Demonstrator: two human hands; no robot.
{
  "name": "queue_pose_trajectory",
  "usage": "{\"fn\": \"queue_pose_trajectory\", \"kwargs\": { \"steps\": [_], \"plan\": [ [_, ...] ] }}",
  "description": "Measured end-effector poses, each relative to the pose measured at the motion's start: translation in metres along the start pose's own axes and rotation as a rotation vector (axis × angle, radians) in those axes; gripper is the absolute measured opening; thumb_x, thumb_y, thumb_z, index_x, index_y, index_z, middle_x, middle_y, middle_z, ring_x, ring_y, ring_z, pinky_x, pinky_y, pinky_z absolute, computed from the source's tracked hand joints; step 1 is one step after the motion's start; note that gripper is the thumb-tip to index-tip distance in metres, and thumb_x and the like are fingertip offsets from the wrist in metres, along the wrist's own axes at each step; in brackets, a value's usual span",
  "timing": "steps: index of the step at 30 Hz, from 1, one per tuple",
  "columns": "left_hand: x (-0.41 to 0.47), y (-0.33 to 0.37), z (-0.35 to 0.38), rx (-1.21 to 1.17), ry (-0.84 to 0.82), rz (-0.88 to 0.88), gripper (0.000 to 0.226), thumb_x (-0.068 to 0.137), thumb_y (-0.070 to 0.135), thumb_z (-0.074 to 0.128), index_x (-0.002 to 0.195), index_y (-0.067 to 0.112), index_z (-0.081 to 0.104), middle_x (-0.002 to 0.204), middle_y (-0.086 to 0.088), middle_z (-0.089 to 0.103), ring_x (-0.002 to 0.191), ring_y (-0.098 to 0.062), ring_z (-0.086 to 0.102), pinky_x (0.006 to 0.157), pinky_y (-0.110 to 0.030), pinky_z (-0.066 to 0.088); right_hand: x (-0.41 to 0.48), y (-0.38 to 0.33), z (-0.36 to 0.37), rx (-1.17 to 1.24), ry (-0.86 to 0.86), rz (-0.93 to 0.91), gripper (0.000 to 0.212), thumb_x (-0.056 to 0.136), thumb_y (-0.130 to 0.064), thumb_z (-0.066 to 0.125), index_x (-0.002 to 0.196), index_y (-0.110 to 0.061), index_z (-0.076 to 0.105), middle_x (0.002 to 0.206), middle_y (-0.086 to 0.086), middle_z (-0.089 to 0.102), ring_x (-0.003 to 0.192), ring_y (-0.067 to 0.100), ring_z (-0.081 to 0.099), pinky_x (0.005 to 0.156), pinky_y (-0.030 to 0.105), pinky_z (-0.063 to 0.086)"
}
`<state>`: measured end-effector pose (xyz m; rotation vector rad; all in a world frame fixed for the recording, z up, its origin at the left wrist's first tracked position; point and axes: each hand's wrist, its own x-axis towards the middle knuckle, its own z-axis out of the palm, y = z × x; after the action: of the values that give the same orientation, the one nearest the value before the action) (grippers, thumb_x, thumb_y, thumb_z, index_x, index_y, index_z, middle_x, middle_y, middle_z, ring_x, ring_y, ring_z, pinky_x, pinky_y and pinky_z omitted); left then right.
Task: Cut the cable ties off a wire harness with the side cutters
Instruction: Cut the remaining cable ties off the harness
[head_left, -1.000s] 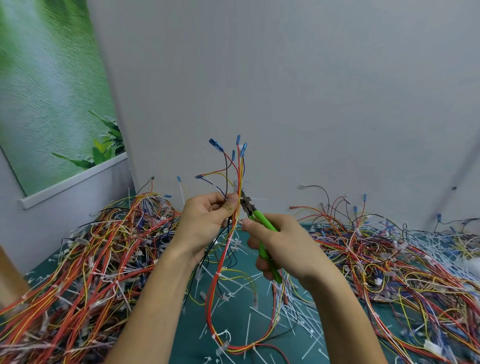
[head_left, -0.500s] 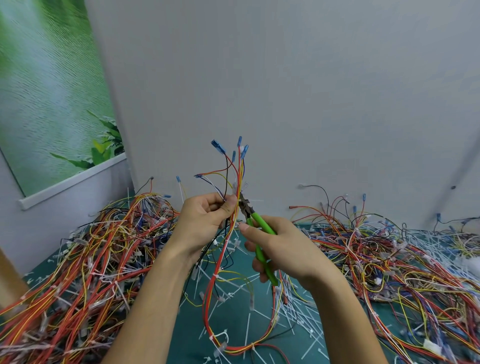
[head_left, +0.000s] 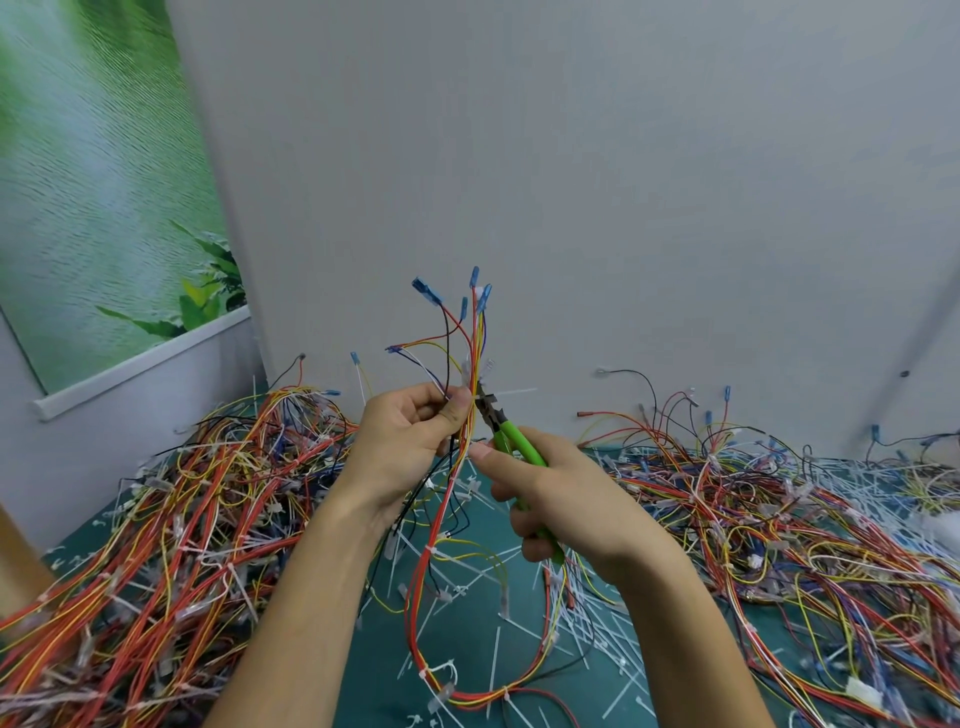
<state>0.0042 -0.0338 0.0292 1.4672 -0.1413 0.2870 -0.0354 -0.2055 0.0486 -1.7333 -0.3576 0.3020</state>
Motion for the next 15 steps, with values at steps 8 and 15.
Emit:
{"fn": "queue_pose_trajectory", "kwargs": {
  "steps": [8,15],
  "plan": [
    [0.0033,-0.0039,0.0005,0.03,0.022,0.073,0.003,0.092,0.018,0.07,0.091,0.016,0.073,0.071,0.009,0.073,0.065,0.001,0.064,0.06,-0.012,0.049,-0.0003,-0.001,-0.0016,0.069,-0.112,0.034,0.027,0.1,-0.039,0.065,0.109,-0.014,0.06,0.09,0.008,0.051,0.071,0.022,0.055,0.064,0.04,0.055],
    [0.0015,0.0008,0.0007,-0.027,0.021,0.088,0.01,0.086,0.025,0.071,0.091,0.017,0.073,0.071,0.007,0.072,0.063,-0.002,0.063,0.057,-0.014,0.05,0.0035,0.0048,0.0016,-0.001,0.016,-0.053,0.025,0.101,-0.039,0.064,0.092,-0.017,0.056,0.074,0.003,0.05,0.052,0.017,0.043,0.046,0.028,0.042]
  ]
}}
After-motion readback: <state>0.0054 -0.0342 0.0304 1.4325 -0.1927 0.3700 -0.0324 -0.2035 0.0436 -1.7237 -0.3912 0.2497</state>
